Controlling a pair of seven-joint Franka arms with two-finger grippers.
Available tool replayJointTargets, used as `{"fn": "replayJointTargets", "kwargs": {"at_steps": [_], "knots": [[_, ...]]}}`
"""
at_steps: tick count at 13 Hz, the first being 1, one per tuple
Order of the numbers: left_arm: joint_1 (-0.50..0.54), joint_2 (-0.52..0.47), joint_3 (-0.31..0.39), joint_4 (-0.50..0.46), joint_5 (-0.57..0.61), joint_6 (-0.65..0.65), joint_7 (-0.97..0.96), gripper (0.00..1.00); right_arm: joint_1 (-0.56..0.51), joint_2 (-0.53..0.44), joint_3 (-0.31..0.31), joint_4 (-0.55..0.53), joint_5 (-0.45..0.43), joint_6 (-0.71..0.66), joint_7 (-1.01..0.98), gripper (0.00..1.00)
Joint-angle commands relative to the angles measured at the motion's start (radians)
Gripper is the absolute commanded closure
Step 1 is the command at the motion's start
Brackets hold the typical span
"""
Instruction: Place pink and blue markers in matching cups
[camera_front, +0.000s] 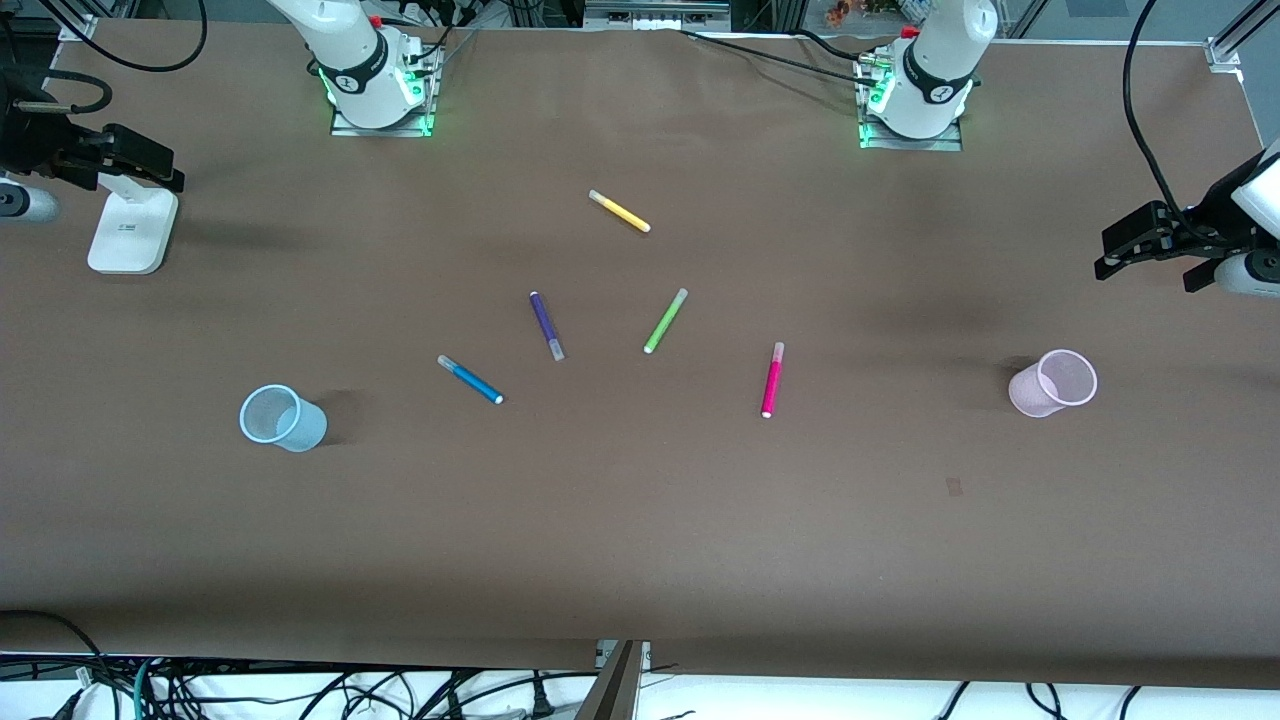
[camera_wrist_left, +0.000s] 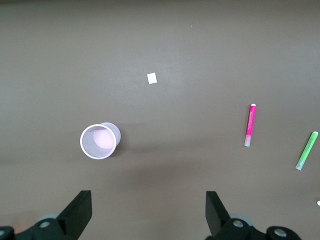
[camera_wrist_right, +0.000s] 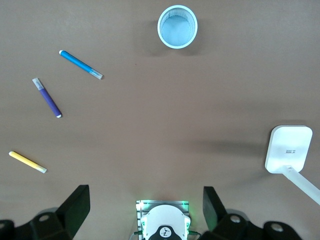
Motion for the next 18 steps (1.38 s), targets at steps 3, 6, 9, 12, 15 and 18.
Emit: {"fn": "replayJointTargets", "kwargs": {"at_steps": [3, 6, 9, 12, 15, 18], "knots": [[0.005, 0.000, -0.002, 0.007, -0.020, -0.017, 0.011, 0.00, -0.001, 0.013, 0.004, 0.028, -0.006, -0.008, 0.001, 0.00], [0.003, 0.001, -0.002, 0.007, -0.022, -0.020, 0.008, 0.00, -0.001, 0.015, 0.004, 0.028, -0.003, -0.008, 0.002, 0.00], [-0.012, 0.010, -0.005, 0.006, -0.034, -0.020, -0.010, 0.00, 0.001, 0.024, 0.004, 0.027, 0.012, 0.021, 0.021, 0.00], [-0.021, 0.066, -0.055, 0.003, -0.048, -0.017, -0.058, 0.00, 0.013, 0.085, 0.010, 0.028, 0.009, 0.041, 0.004, 0.00], [-0.020, 0.093, -0.155, -0.113, -0.049, 0.145, -0.185, 0.00, 0.059, 0.171, 0.010, 0.028, 0.011, 0.053, 0.001, 0.00], [-0.020, 0.124, -0.241, -0.300, -0.051, 0.414, -0.288, 0.00, 0.111, 0.252, 0.010, 0.024, -0.006, 0.166, -0.002, 0.00]]}}
